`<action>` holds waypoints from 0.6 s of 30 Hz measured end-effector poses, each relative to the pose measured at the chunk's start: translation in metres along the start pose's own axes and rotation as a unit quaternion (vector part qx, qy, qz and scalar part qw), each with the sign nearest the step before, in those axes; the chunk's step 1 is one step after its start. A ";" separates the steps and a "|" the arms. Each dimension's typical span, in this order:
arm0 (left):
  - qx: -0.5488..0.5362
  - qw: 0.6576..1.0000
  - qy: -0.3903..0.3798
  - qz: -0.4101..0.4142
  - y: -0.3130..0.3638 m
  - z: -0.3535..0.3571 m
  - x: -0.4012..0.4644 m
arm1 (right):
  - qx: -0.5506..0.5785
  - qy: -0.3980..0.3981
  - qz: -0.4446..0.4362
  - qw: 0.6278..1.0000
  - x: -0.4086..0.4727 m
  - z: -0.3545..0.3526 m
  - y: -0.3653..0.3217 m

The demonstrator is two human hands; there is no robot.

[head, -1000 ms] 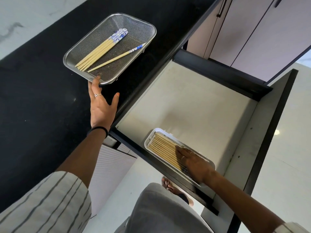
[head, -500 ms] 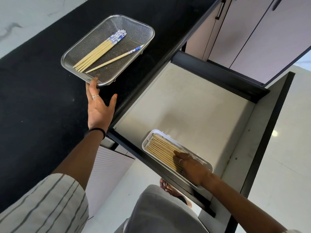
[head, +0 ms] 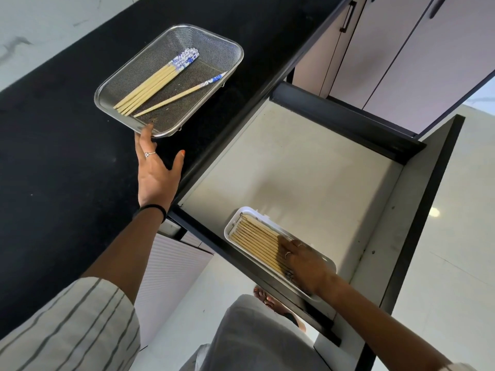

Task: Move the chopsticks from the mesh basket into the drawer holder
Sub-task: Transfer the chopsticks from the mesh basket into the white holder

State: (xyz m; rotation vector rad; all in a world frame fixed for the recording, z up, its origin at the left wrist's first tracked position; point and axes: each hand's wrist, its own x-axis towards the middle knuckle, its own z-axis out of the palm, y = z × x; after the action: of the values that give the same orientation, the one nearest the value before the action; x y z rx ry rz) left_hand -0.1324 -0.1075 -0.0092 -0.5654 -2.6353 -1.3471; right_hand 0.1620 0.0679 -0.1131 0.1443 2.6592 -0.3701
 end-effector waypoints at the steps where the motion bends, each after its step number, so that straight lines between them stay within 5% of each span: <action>1: 0.001 1.000 0.001 0.001 0.000 0.000 0.000 | 0.001 -0.003 0.004 1.000 0.000 0.000 0.000; 11: 0.011 1.000 -0.008 -0.006 0.003 -0.001 0.001 | 0.168 -0.024 0.012 0.985 0.009 -0.004 -0.019; 18: 0.008 1.000 -0.015 -0.012 0.003 -0.002 0.001 | 0.149 -0.017 0.008 0.989 0.009 -0.001 -0.019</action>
State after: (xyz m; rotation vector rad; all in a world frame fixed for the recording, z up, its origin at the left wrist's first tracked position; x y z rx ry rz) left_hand -0.1322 -0.1071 -0.0052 -0.5577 -2.6819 -1.3337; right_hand 0.1501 0.0499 -0.1120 0.2482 2.5520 -0.7580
